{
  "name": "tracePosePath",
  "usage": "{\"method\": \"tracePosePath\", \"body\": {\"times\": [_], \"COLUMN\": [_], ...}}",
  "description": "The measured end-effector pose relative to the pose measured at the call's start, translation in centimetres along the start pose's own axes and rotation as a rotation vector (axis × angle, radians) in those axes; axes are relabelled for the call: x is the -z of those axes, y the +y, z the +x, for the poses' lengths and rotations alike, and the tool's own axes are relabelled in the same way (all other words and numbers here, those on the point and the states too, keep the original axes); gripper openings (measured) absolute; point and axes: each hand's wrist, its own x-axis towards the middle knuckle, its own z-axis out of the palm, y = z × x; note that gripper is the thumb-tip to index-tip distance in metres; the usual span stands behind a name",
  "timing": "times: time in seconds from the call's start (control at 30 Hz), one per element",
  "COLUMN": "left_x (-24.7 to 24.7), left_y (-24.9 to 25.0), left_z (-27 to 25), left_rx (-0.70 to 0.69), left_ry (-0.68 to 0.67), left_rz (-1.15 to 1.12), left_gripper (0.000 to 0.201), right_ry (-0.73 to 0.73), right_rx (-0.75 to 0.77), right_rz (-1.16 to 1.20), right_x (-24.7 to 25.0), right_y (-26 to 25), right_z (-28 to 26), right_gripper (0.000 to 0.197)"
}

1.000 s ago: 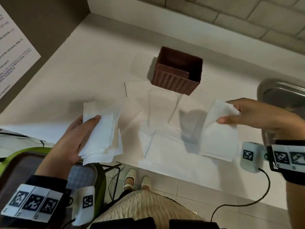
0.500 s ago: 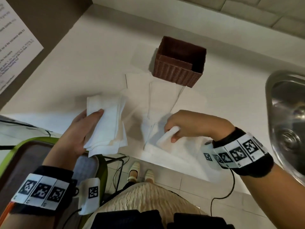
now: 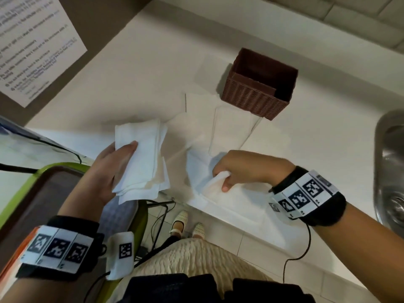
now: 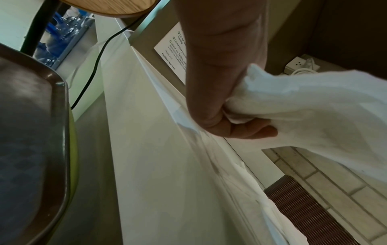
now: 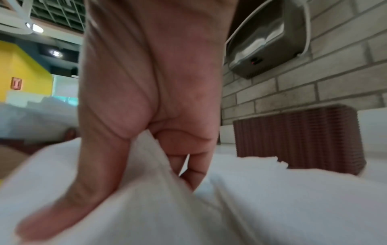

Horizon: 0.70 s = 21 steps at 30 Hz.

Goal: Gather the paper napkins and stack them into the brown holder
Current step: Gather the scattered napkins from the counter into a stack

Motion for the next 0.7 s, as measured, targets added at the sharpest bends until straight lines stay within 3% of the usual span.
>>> {"method": "tracePosePath", "body": {"times": [0.07, 0.17, 0.23, 0.37, 0.43, 0.57, 0.7], "left_x": [-0.1, -0.1, -0.4, -1.3, -2.1, -4.4, -7.3], "left_y": [0.0, 0.0, 0.0, 0.2, 0.5, 1.3, 2.1], "left_z": [-0.1, -0.1, -0.2, -0.3, -0.1, 0.3, 0.1], "left_rx": [-0.008, -0.006, -0.002, -0.030, -0.063, -0.142, -0.157], "left_ry": [-0.001, -0.006, -0.012, -0.048, -0.042, -0.064, -0.212], "left_rz": [-0.009, -0.026, -0.034, -0.048, -0.055, -0.018, 0.123], "left_gripper": [0.034, 0.033, 0.033, 0.027, 0.020, 0.020, 0.018], "right_ry": [0.077, 0.165, 0.172, 0.131, 0.134, 0.151, 0.347], "right_rx": [0.014, 0.084, 0.118, 0.177, 0.174, 0.081, 0.106], "right_rz": [-0.037, -0.293, -0.418, -0.486, -0.375, 0.197, 0.565], "right_x": [-0.8, -1.5, -1.5, -0.6, 0.1, 3.7, 6.3], "right_y": [0.1, 0.2, 0.0, -0.4, -0.3, 0.0, -1.8], "right_z": [0.3, 0.3, 0.5, 0.8, -0.2, -5.0, -5.4], "right_gripper": [0.047, 0.075, 0.073, 0.043, 0.032, 0.037, 0.053]}}
